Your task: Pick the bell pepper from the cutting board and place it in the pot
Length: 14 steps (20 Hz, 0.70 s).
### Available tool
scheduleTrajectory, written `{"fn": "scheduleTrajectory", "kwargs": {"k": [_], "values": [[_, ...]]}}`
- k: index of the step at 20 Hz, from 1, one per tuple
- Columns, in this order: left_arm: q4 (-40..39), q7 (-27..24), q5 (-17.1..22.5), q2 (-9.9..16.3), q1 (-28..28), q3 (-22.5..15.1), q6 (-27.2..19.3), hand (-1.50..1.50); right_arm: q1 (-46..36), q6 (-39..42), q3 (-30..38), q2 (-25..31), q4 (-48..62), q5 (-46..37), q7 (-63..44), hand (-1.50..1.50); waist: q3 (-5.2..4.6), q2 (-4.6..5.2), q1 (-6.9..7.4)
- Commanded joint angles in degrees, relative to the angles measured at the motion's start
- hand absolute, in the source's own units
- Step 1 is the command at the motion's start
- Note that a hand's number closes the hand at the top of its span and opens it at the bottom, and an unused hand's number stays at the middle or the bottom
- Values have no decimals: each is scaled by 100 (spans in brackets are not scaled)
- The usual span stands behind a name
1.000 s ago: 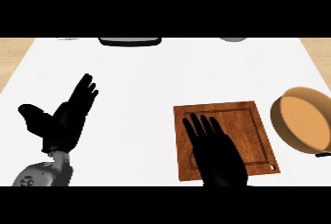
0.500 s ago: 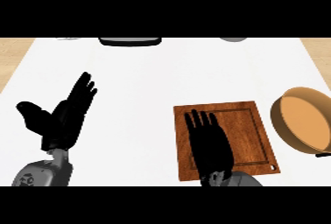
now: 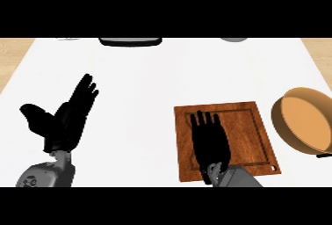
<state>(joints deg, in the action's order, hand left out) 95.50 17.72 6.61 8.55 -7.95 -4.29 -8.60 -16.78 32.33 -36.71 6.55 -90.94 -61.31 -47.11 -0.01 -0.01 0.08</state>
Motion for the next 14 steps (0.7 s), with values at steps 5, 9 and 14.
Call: {"fn": "scheduleTrajectory", "kwargs": {"k": [5, 9, 14], "values": [[298, 78, -56, -26, 206, 71, 234, 0, 212, -165, 261, 19, 434, -377, 441, -150, 1, -2, 10], [302, -16, -258, -199, 255, -72, 51, 0, 92, -622, 172, -233, 706, -186, 1092, 150, 3, 6, 45], [346, 252, -572, -476, 126, -285, -198, 0, 110, -450, 408, 218, 270, -365, 1603, 150, 2, -2, -5]]}}
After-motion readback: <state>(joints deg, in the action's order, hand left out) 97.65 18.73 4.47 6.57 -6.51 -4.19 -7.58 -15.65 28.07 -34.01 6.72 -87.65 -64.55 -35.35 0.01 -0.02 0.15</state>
